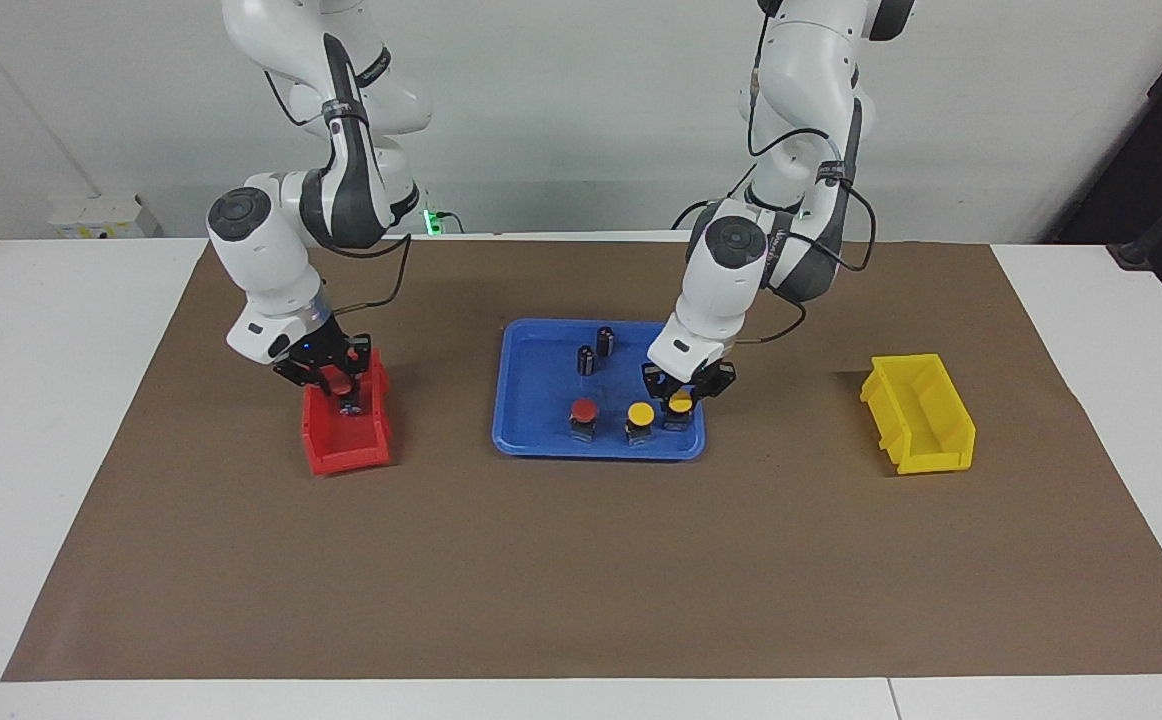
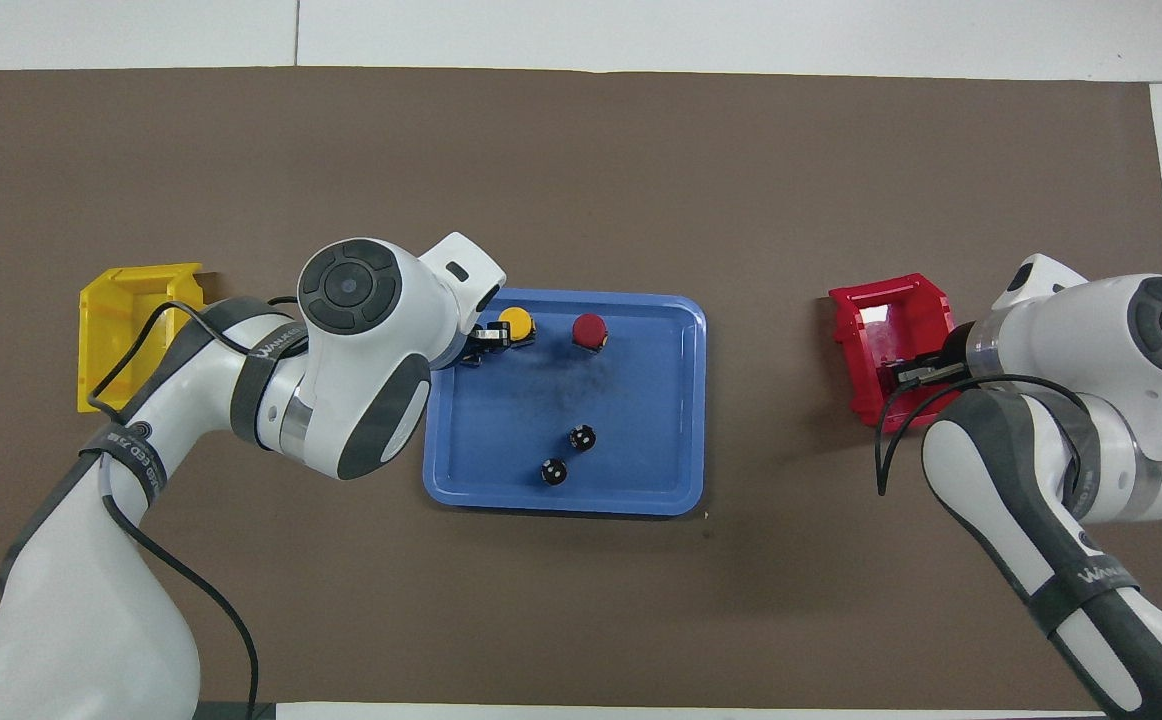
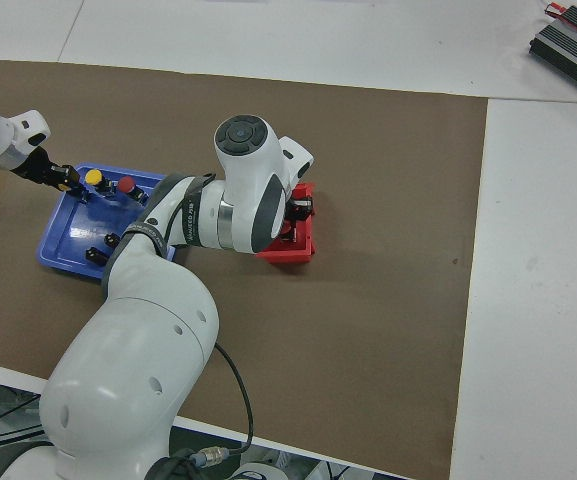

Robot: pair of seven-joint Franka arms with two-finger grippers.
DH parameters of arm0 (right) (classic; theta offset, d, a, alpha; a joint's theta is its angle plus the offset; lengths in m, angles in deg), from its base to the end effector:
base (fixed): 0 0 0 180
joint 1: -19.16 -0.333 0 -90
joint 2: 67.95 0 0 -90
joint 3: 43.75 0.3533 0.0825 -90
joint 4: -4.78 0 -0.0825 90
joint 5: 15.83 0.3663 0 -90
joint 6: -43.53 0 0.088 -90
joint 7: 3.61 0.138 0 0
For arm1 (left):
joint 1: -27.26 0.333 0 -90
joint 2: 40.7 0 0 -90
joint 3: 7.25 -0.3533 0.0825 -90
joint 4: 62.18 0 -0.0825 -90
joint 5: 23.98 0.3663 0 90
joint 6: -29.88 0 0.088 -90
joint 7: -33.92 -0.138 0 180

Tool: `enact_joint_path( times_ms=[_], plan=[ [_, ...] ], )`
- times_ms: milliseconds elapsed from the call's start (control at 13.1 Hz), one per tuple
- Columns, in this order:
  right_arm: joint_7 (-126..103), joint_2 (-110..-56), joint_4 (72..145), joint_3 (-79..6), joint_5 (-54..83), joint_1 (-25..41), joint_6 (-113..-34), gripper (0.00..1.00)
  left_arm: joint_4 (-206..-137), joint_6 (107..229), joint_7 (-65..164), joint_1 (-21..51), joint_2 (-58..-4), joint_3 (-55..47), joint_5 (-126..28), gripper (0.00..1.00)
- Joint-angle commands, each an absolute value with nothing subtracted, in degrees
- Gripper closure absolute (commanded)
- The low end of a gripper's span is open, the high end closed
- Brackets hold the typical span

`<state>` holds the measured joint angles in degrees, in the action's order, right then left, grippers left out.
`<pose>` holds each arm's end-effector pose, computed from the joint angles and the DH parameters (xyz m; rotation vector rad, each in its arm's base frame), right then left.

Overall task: Sort red and yellow buttons by color
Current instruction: 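Carry the yellow button to the yellow bin while the right gripper reaches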

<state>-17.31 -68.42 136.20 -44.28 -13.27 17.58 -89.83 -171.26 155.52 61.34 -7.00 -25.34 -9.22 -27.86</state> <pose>0.5046 0.0110 0.3668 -3.0914 -0.3527 -0.0453 0.5152 -0.3318 0.3767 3.0899 -0.0733 -0.0072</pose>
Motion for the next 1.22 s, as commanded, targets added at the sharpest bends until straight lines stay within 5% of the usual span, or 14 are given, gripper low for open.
enact_joint_path(
  times_ms=[0,76,228,609,914,1142],
  plan=[
    [-18.11,-66.46,138.55,-44.02,-12.84,18.28,-90.60,0.74,-160.74,138.75,61.43,-6.42,-28.02,-11.02,-29.17,0.99],
    [-18.20,-66.37,138.55,-44.02,-12.84,18.28,-90.59,0.71,-158.88,134.25,59.86,-3.53,-29.87,-10.86,-29.17,0.99],
    [-18.20,-66.37,138.37,-43.93,-12.84,18.37,-90.33,0.43,-157.98,128.61,51.90,2.09,-32.68,-11.03,-29.08,0.99],
    [-18.11,-70.14,124.09,-43.84,-12.76,18.20,-76.49,0.27,-160.08,131.03,30.25,22.57,-33.58,-11.29,-28.47,0.99],
    [-5.76,-78.48,100.62,-42.87,-11.97,9.26,-64.76,0.19,-168.78,140.43,27.86,26.29,-36.30,-11.29,-28.38,0.99],
    [11.11,-82.09,95.15,-42.79,-12.67,0.03,-67.20,0.16,-170.90,143.08,27.24,26.55,-36.30,-11.38,-28.38,0.99]
  ],
)
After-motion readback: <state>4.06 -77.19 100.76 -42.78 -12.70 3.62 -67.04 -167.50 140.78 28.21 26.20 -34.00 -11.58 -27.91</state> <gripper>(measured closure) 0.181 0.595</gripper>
